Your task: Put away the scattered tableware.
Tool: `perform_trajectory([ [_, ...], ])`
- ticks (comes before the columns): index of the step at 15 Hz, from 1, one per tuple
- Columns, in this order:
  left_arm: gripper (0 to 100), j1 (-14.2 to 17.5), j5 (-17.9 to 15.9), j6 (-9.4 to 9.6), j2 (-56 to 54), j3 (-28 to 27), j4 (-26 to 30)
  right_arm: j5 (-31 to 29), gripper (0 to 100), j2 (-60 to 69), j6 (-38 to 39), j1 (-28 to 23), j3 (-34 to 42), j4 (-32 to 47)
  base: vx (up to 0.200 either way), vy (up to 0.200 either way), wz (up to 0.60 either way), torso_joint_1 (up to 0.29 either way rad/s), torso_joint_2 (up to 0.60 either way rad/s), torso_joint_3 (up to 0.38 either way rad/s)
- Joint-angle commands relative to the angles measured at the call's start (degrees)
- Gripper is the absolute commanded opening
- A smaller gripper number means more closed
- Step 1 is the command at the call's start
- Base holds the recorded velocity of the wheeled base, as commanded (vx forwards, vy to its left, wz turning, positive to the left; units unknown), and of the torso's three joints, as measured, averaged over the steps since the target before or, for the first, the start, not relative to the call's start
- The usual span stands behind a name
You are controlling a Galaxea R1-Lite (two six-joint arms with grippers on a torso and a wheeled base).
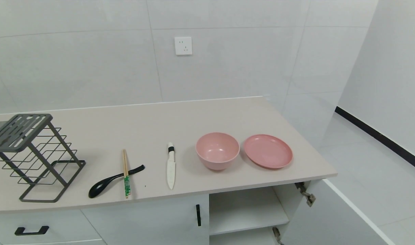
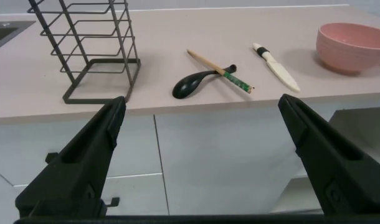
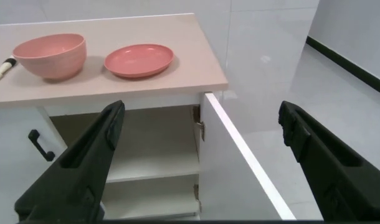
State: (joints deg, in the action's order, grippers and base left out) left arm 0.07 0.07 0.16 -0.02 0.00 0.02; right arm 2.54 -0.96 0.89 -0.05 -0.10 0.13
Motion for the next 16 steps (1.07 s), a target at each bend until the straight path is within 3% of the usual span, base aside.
perform_trajectory([
  [1, 100, 0.0, 0.0, 0.02, 0.1, 0.0, 0.0, 0.0, 100, -0.1, 0.0, 0.0, 0.0, 0.0, 0.2, 0.0, 0.0, 0.002, 0.0, -0.002],
  [10, 100, 0.0, 0.1, 0.02, 0.0, 0.0, 0.0, 0.0, 100, -0.1, 0.0, 0.0, 0.0, 0.0, 0.022, 0.0, 0.0, 0.007, -0.01, -0.007],
  [16, 100, -0.1, 0.1, 0.02, 0.0, 0.0, 0.0, 0.0, 100, -0.1, 0.0, 0.0, 0.0, 0.0, 0.033, 0.0, 0.0, 0.181, -0.37, -0.172],
])
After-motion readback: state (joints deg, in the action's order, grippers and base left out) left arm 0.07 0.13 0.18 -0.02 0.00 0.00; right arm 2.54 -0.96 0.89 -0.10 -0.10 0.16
